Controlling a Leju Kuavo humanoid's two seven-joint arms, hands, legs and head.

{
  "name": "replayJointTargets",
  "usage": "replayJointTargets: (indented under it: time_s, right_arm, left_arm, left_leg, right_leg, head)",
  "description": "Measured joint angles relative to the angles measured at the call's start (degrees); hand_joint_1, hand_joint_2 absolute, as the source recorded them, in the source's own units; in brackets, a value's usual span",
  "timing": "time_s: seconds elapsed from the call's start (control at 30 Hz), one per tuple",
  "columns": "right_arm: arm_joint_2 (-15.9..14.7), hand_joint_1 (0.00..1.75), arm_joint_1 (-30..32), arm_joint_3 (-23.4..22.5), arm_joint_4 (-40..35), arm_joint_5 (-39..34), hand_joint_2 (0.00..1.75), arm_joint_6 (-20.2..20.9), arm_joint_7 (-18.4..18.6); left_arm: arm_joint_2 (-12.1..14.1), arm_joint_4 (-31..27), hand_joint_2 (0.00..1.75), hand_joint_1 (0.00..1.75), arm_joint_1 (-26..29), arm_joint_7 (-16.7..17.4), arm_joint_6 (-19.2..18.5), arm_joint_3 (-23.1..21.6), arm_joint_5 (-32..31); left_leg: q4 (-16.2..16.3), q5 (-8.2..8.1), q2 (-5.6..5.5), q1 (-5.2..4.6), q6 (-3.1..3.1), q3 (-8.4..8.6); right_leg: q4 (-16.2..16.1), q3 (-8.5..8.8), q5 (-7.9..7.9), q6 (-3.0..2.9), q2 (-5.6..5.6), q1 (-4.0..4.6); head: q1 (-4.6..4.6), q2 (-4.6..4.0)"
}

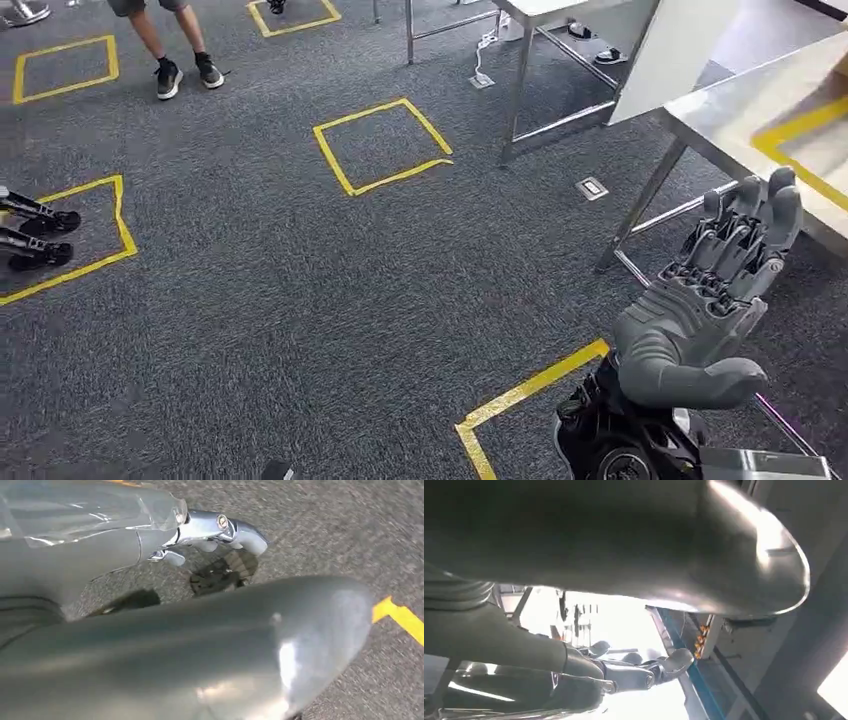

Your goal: Take the parts from the cabinet and place them on the table.

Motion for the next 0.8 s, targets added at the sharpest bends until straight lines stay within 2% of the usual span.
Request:
replayJointTargets:
  time_s: [0.03, 0.07, 0.1, 0.13, 0.17, 0.2, 0.23, 0.27, 0.3, 0.33, 0.43, 0.47, 0.5, 0.53, 0.57, 0.6, 0.63, 0.8]
  right_arm:
    - [0.0, 0.00, 0.1, 0.0, 0.0, 0.1, 0.00, 0.0, 0.0]
    - [-0.1, 0.00, 0.1, 0.0, 0.0, 0.0, 0.00, 0.0, 0.0]
    - [-0.1, 0.00, 0.2, 0.0, 0.0, 0.0, 0.00, 0.0, 0.0]
    - [-0.2, 0.00, 0.3, 0.0, 0.0, 0.0, 0.00, 0.0, 0.0]
    - [-0.2, 0.00, 0.3, 0.0, 0.0, 0.0, 0.00, 0.0, 0.0]
    - [-0.2, 0.00, 0.3, 0.0, 0.0, 0.0, 0.00, 0.0, 0.0]
    - [-0.2, 0.00, 0.3, 0.0, 0.0, 0.1, 0.00, 0.0, 0.0]
    - [-0.2, 0.00, 0.3, 0.0, 0.0, 0.1, 0.00, 0.0, 0.0]
    - [-0.2, 0.00, 0.3, 0.0, 0.1, 0.2, 0.00, 0.0, 0.0]
    - [-0.2, 0.00, 0.4, 0.0, 0.1, 0.2, 0.00, 0.0, 0.0]
    - [-0.1, 0.00, 0.2, -0.1, 0.1, 0.3, 0.00, 0.0, 0.0]
    - [-0.1, 0.00, 0.1, -0.1, 0.1, 0.3, 0.00, 0.0, 0.0]
    - [-0.1, 0.00, 0.1, -0.1, 0.1, 0.3, 0.00, 0.0, 0.0]
    - [-0.1, 0.00, 0.0, -0.1, 0.1, 0.1, 0.00, 0.0, 0.0]
    - [-0.2, 0.00, 0.0, -0.1, 0.1, -0.1, 0.00, 0.0, 0.0]
    - [-0.2, 0.00, 0.0, -0.1, 0.1, -0.4, 0.00, 0.0, 0.0]
    - [-0.2, 0.00, 0.0, -0.1, 0.1, -0.5, 0.00, 0.0, 0.0]
    - [-0.2, 0.00, 0.0, -0.1, 0.1, -0.5, 0.00, 0.0, 0.0]
  left_arm:
    - [-0.1, 0.0, 0.00, 0.00, -0.1, 0.0, 0.0, 0.0, 0.0]
    - [-0.2, 0.0, 0.00, 0.00, -0.2, 0.0, 0.0, 0.0, 0.0]
    - [-0.2, 0.0, 0.00, 0.00, -0.1, 0.0, -0.1, 0.0, 0.0]
    - [-0.2, 0.0, 0.00, 0.00, 0.0, 0.0, -0.1, 0.0, 0.0]
    - [-0.2, 0.0, 0.00, 0.00, 0.0, 0.1, -0.1, 0.1, 0.0]
    - [-0.2, 0.0, 0.00, 0.00, 0.0, 0.1, -0.1, 0.1, 0.0]
    - [-0.3, 0.0, 0.00, 0.00, 0.0, 0.2, -0.1, 0.1, 0.0]
    - [-0.3, 0.0, 0.00, 0.00, 0.0, 0.2, -0.2, 0.1, 0.0]
    - [-0.2, 0.0, 0.00, 0.00, 0.0, 0.3, -0.2, 0.2, 0.0]
    - [-0.2, 0.0, 0.00, 0.00, -0.1, 0.4, -0.2, 0.2, 0.0]
    - [-0.2, 0.0, 0.00, 0.00, 0.3, 0.6, -0.2, 0.2, -0.1]
    - [0.0, 0.0, 0.00, 0.00, 0.3, 0.6, -0.3, 0.2, -0.1]
    - [-0.2, 0.0, 0.00, 0.00, 0.2, 0.6, -0.4, 0.2, -0.1]
    - [-0.2, 0.0, 0.00, 0.00, 0.0, 0.6, -0.5, 0.2, -0.1]
    - [-0.2, 0.0, 0.00, 0.00, -0.2, 0.6, -0.5, 0.2, 0.0]
    - [-0.3, 0.0, 0.00, 0.00, -0.1, 0.6, -0.5, 0.2, 0.0]
    - [-0.4, 0.0, 0.00, 0.00, -0.1, 0.6, -0.5, 0.2, 0.0]
    - [-0.4, 0.0, 0.00, 0.00, -0.1, 0.6, -0.5, 0.2, 0.0]
  left_leg:
    - [0.0, 0.04, -0.69, 0.06, 0.10, -0.05]
    - [0.0, 0.04, -1.54, 0.07, 0.17, -0.09]
    - [0.0, 0.04, -2.32, 0.05, 0.17, -0.15]
    - [0.0, 0.04, -3.07, 0.05, 0.17, -0.14]
    - [0.1, 0.03, -4.03, 0.13, 0.15, -0.07]
    - [0.1, 0.00, -4.86, 0.23, 0.11, 0.03]
    - [0.3, -0.08, -5.74, 0.41, -0.05, 0.14]
    - [0.5, -0.28, -6.62, 0.63, -0.37, 0.21]
    - [0.9, -0.50, -7.25, 0.53, -0.81, -0.15]
    - [1.6, -0.66, -7.91, 0.46, -1.10, -0.69]
    - [1.0, -0.09, -9.34, 0.87, -2.14, -1.27]
    - [1.3, -0.40, -8.57, 0.92, -2.27, -1.40]
    - [2.7, -1.26, -4.92, 0.45, -2.44, -2.26]
    - [6.1, -3.31, -2.78, 0.47, -2.62, -4.02]
    - [11.1, -5.57, -1.91, 0.62, -2.69, -6.44]
    - [16.2, -7.53, -1.66, 0.63, -2.73, -9.01]
    - [18.4, -8.16, -1.66, 0.63, -2.76, -10.12]
    - [18.4, -8.16, -1.66, 0.63, -2.76, -10.12]
  right_leg:
    - [4.1, -1.81, -2.20, 0.12, 1.96, 0.00]
    - [9.3, -4.38, -4.55, 0.25, 2.87, 0.00]
    - [14.0, -6.78, -6.16, 0.35, 3.15, 0.01]
    - [16.6, -8.35, -6.45, 0.40, 3.25, 0.01]
    - [15.9, -8.45, -5.06, 0.37, 3.25, -0.03]
    - [12.5, -7.10, -2.74, 0.36, 3.29, -0.12]
    - [7.4, -4.92, 0.12, 0.43, 3.62, -0.27]
    - [1.7, -2.35, 2.94, 0.62, 4.80, -0.59]
    - [-1.0, -1.07, 2.83, 0.88, 7.70, -1.01]
    - [-1.7, -1.24, 2.75, 0.52, 8.14, -0.98]
    - [-1.4, -1.18, 2.88, -0.62, 6.61, -0.49]
    - [-1.7, -1.01, 3.07, -1.06, 5.77, -0.86]
    - [-1.7, -0.91, 3.01, -1.39, 5.18, -0.74]
    - [-1.7, -0.90, 2.92, -1.81, 4.35, -0.55]
    - [-1.7, -0.90, 2.84, -1.94, 3.53, -0.38]
    - [-1.7, -0.93, 2.76, -2.05, 2.63, -0.29]
    - [-1.7, -0.93, 2.73, -2.09, 2.20, -0.26]
    - [-1.7, -0.93, 2.73, -2.09, 2.20, -0.26]
  head:
    - [0.20, 0.00]
    - [0.50, 0.00]
    - [0.55, 0.00]
    - [0.55, 0.00]
    - [0.55, 0.00]
    - [0.55, 0.00]
    - [0.55, 0.00]
    - [0.59, 0.00]
    - [0.68, 0.00]
    - [0.63, 0.00]
    - [0.61, 0.00]
    - [0.63, 0.00]
    - [0.46, 0.00]
    - [-0.09, 0.00]
    - [-0.07, 0.00]
    - [-0.06, 0.00]
    - [-0.15, 0.00]
    - [-0.15, 0.00]
